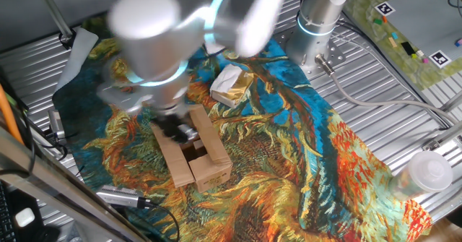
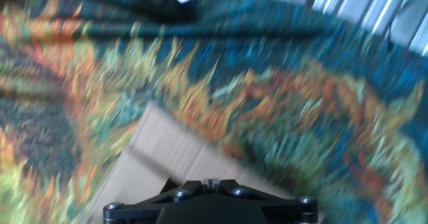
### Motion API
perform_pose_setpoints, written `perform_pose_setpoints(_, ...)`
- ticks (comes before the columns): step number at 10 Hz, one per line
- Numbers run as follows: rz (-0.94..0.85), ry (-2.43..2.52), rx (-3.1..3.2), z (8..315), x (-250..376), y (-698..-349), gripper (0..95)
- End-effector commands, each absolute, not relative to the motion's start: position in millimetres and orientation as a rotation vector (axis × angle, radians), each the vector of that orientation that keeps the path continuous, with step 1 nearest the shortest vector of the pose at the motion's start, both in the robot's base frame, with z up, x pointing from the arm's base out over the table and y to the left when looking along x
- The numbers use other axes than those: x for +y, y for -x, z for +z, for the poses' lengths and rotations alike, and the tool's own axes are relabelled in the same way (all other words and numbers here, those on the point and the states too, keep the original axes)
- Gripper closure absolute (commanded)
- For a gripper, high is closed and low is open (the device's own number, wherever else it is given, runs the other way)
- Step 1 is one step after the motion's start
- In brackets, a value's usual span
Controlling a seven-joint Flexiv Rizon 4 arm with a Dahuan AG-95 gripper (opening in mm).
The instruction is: Cover the box
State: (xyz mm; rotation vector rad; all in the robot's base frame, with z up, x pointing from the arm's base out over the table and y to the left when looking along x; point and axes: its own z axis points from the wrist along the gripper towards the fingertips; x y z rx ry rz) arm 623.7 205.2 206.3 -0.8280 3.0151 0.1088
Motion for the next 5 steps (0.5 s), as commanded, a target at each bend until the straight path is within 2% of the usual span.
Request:
perform_pose_setpoints(1,0.110,0.845,3.022,210.7,215.1,-672.2,95.0)
perform_pose_setpoints(5,0.116,0.893,2.995,184.7,209.2,-691.7,95.0)
